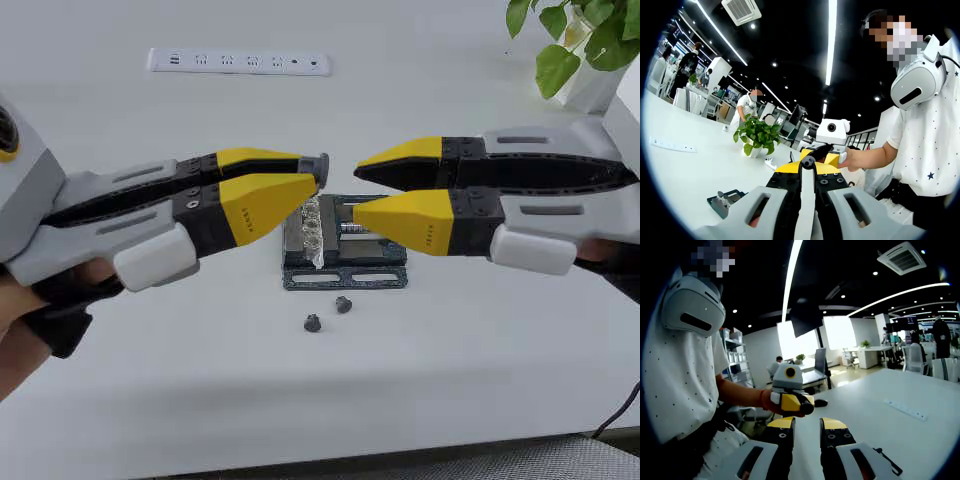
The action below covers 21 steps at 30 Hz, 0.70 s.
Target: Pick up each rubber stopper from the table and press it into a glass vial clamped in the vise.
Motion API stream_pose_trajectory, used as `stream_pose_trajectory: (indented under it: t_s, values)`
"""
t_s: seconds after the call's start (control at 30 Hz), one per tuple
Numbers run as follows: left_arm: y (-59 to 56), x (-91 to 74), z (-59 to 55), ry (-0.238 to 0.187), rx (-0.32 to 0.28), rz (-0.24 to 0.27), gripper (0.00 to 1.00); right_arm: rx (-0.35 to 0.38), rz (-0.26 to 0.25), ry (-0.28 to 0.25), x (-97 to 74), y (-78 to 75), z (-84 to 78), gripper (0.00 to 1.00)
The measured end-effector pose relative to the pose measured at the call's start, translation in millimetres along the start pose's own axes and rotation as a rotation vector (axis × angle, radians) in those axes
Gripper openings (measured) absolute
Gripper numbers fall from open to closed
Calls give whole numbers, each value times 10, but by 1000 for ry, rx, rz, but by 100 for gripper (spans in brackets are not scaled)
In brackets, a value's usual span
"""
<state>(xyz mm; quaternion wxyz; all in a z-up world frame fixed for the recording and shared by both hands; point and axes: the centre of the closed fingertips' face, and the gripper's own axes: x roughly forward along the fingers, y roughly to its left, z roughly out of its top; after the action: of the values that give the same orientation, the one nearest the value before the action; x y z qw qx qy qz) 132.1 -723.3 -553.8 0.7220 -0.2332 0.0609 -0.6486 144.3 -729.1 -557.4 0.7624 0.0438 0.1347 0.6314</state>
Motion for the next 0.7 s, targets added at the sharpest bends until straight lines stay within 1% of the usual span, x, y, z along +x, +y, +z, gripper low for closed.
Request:
stream_pose_trajectory:
  t_s: [0.07, 0.1, 0.13, 0.2, 0.23, 0.3, 0.33, 0.37, 0.4, 0.43, 0.5, 0.6, 0.7]
  values:
    - [-16, 12, 23, -20, 7, 1, 5, 38, 14, -32, 11, 27, 53, 16]
    - [-26, 21, 26, -23, 12, -1, 5, 52, 14, -47, 17, 29, 78, 16]
    - [-25, 25, 32, -26, 9, -1, 5, 54, 19, -57, 20, 38, 94, 16]
    - [-52, 35, 58, -45, 23, -7, 5, 67, 27, -62, 26, 54, 102, 16]
    - [-49, 36, 66, -46, 17, -8, 5, 71, 29, -68, 29, 58, 111, 16]
    - [-76, 49, 91, -61, 25, -14, 5, 100, 42, -93, 30, 76, 151, 15]
    - [-79, 52, 93, -61, 23, -14, 5, 98, 44, -95, 28, 76, 155, 15]
    - [-88, 54, 107, -71, 11, -17, 5, 99, 43, -96, 30, 80, 158, 15]
    - [-95, 56, 122, -81, 10, -19, 5, 102, 47, -99, 30, 86, 165, 14]
    - [-100, 58, 129, -85, 6, -19, 5, 113, 56, -111, 30, 101, 185, 14]
    - [-108, 61, 140, -93, 5, -20, 4, 120, 62, -116, 32, 110, 201, 14]
    - [-118, 62, 146, -97, 4, -22, 4, 129, 75, -129, 36, 139, 238, 13]
    - [-125, 63, 158, -101, 3, -24, 4, 125, 85, -128, 47, 160, 251, 11]
